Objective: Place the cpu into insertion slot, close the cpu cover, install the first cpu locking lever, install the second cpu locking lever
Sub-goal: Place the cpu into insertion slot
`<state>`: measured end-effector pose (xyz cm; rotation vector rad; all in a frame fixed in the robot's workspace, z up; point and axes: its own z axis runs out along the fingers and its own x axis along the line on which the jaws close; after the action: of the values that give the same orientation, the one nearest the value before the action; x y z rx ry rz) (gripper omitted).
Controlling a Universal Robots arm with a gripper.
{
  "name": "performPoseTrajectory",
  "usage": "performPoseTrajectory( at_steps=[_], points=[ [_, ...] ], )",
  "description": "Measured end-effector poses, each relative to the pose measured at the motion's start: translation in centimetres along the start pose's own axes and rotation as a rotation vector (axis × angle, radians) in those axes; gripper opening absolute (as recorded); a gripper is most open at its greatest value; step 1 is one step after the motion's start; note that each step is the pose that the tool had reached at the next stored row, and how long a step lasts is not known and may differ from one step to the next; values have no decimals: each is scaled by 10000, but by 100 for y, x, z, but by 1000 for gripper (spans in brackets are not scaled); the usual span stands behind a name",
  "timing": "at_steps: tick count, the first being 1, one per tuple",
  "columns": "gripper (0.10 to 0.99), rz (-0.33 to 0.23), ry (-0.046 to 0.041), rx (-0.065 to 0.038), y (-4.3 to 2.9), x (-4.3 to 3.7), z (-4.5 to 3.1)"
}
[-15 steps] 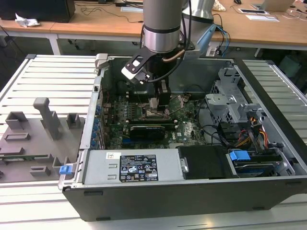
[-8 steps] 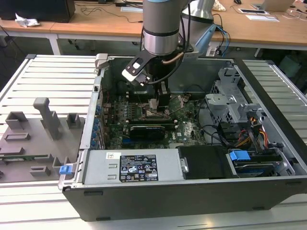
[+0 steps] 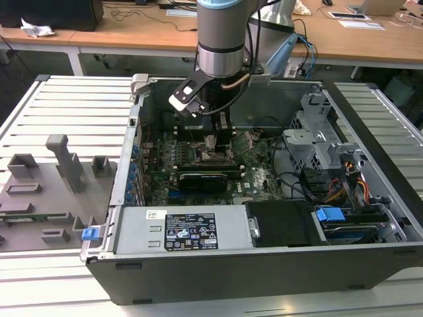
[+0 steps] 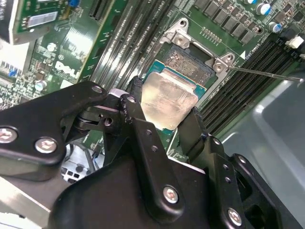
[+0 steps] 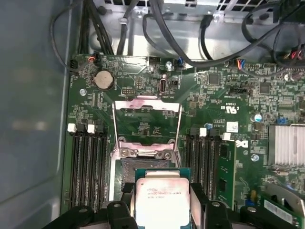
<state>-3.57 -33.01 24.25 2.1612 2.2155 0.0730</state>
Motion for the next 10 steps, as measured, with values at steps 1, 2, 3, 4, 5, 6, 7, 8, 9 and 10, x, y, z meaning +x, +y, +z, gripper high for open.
performPoseTrajectory(
  at_steps=[1,2,3,4,5,6,7,8,9,10],
  points=[
    [541,81,-4,26,-1,13,30],
    [541,94,-4,40,-2,17,44],
    [541,98,-4,52,-2,20,58],
    [541,103,-5,74,-5,24,86],
    [541,106,-5,87,-7,24,107],
    [541,108,-4,95,-8,25,124],
    [541,108,-5,109,-10,26,152],
    [541,107,-4,119,-10,30,168],
    [541,105,-4,128,-10,33,179],
    [541,107,-5,142,-12,39,193]
  ],
)
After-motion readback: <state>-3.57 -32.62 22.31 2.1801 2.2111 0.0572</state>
